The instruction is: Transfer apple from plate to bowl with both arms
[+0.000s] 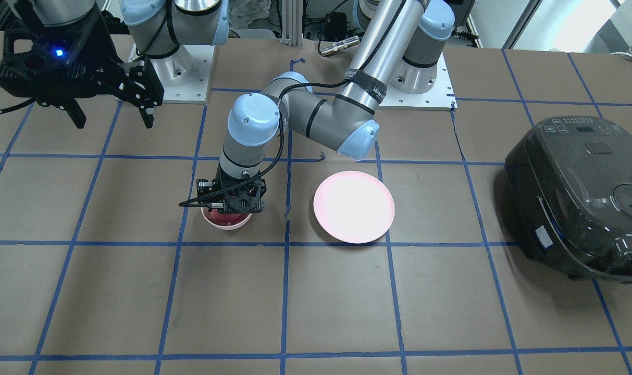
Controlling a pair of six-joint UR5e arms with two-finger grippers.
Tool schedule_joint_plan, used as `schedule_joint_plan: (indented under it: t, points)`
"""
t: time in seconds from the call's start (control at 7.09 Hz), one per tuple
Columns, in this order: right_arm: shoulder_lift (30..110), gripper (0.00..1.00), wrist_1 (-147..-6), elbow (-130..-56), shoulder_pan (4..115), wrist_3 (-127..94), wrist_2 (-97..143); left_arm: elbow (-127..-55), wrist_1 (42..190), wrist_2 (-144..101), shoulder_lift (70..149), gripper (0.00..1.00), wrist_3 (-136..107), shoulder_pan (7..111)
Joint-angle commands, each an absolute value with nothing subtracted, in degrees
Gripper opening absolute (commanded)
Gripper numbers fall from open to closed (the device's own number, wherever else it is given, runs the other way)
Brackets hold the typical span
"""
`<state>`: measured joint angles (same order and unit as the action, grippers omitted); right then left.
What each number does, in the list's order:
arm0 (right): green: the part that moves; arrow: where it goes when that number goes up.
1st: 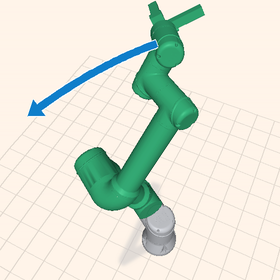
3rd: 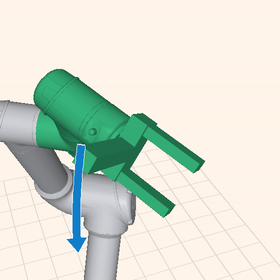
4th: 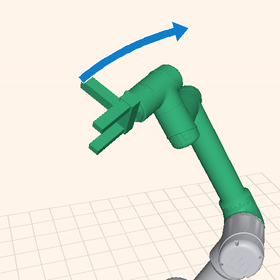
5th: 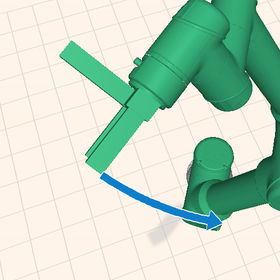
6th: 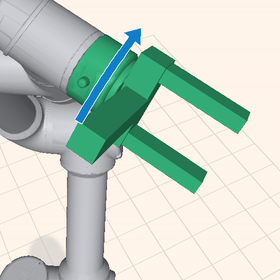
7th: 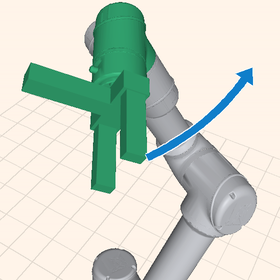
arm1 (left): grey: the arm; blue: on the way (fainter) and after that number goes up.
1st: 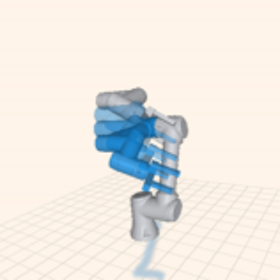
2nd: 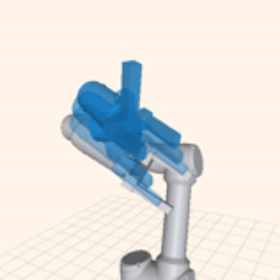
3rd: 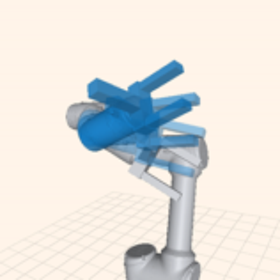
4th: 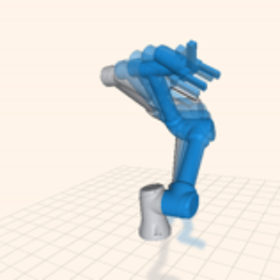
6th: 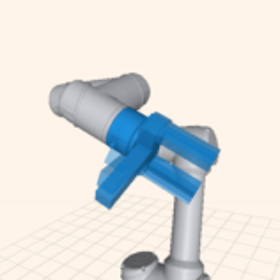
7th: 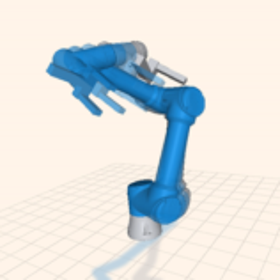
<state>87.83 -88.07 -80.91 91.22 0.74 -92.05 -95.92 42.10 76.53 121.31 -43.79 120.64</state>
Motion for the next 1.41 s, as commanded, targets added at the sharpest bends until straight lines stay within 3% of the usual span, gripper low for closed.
schedule_joint_plan:
  t: [0.0,0.28,0.85,1.27]
  points:
    - [88.41,1.00,-95.93,-86.10,91.23,-5.00,-91.93,-96.24,42.62,76.55,119.38,1.00,-41.51,120.06]
    - [88.59,1.00,-96.68,-86.57,91.23,-4.83,-91.50,-95.80,48.04,76.55,114.29,1.00,-34.49,115.25]
    - [88.68,1.00,-95.98,-86.48,91.23,-4.83,-91.49,-94.76,75.53,82.65,100.15,1.00,-7.18,94.53]
    - [88.68,1.00,-95.98,-86.48,91.23,-4.75,-91.49,-84.93,91.01,86.56,92.57,1.00,-4.75,90.70]
